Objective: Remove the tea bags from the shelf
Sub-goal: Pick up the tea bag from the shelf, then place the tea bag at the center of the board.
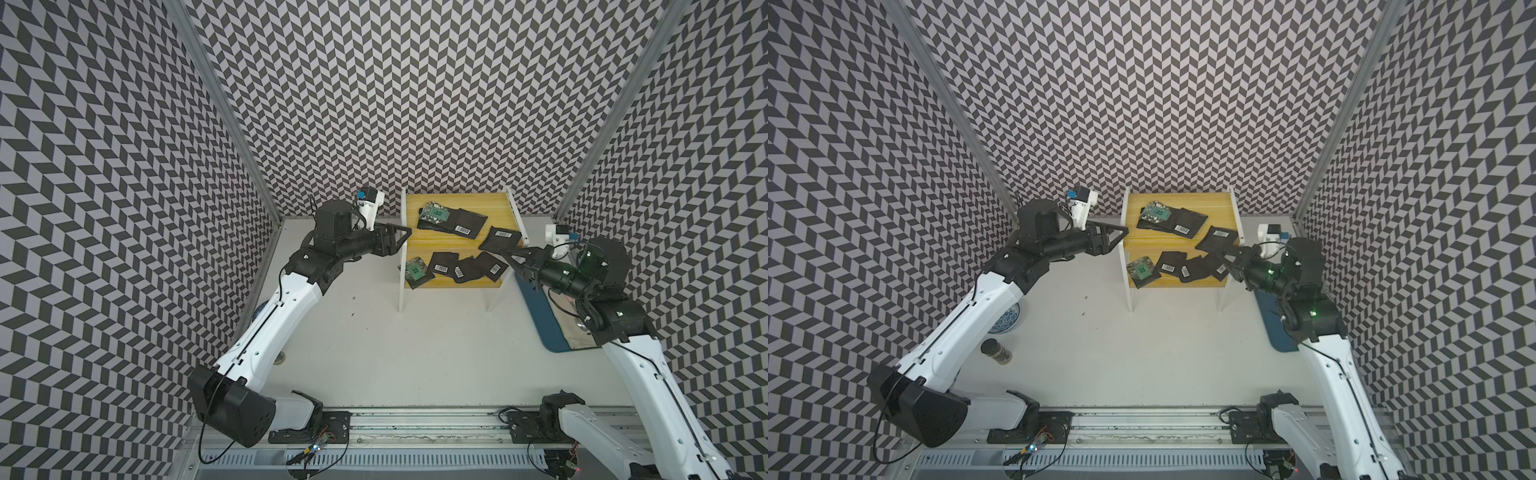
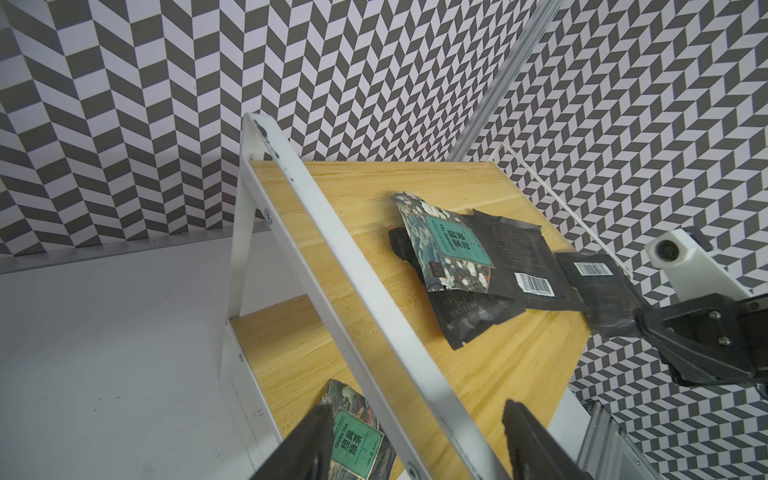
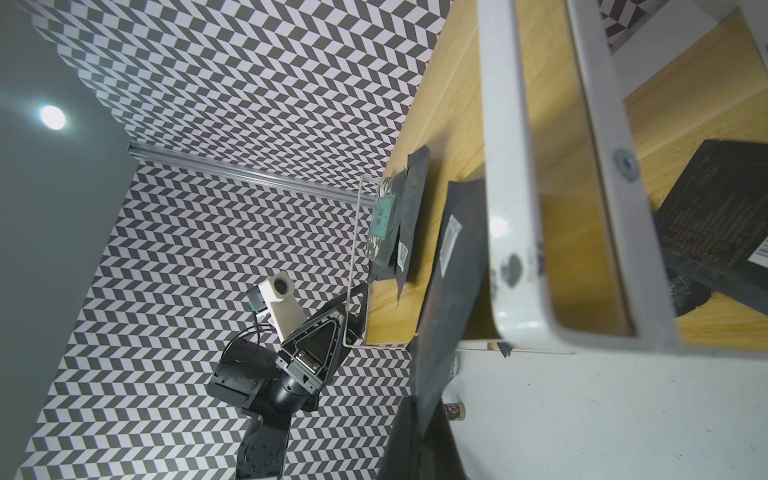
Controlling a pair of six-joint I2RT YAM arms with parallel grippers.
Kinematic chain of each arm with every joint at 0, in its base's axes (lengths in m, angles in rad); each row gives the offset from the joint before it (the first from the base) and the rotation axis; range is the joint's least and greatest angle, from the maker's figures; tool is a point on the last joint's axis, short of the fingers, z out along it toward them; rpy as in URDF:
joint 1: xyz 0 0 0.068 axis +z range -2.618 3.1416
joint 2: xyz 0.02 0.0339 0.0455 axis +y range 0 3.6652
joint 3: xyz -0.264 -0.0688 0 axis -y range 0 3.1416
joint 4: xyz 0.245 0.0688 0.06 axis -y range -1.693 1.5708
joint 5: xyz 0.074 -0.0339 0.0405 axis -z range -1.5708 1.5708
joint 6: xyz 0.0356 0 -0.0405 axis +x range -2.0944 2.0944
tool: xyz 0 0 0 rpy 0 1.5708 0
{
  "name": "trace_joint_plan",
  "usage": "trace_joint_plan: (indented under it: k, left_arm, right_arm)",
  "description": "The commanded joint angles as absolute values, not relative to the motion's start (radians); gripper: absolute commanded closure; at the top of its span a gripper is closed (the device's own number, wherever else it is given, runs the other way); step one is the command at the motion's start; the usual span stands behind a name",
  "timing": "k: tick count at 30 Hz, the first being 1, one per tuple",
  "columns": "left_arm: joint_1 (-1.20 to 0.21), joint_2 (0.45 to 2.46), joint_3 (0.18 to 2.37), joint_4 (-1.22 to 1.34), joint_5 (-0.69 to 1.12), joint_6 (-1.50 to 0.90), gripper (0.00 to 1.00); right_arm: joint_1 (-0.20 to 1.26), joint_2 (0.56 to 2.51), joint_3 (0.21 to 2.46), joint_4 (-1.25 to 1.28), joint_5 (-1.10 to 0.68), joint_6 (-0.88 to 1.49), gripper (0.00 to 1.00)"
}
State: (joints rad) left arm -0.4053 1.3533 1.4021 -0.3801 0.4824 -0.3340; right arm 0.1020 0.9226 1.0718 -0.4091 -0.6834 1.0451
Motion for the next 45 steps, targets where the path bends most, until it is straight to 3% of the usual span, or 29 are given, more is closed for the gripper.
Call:
trace_joint_plan:
  k: [1, 17, 26, 33, 45]
  left_arm:
    - [-0.407, 1.327, 1.385, -0.405, 0.465, -0.325, 0.32]
    - [-0.408, 1.299, 1.355, -0.407, 0.443, -0.326, 0.33]
    - [-0.408, 1.302, 1.359, -0.405, 0.442, -0.328, 0.33]
    - [-0.408, 1.292, 1.345, -0.395, 0.439, -0.336, 0.33]
    - [-0.407, 1.266, 1.299, -0.372, 0.425, -0.341, 0.32]
  right_arm:
    - [0.104, 0.897, 1.118, -0.429, -0.683, 0.966, 0.99]
    - [0.104, 0.750, 1.086, -0.653, -0.797, 0.654, 1.00]
    - [0.104, 0.646, 0.901, -0.797, -0.830, 0.537, 1.00]
    - [0.104, 0.661, 0.621, -0.700, -0.769, 0.526, 1.00]
    - [0.105, 0.909, 0.361, -0.436, -0.741, 0.462, 1.00]
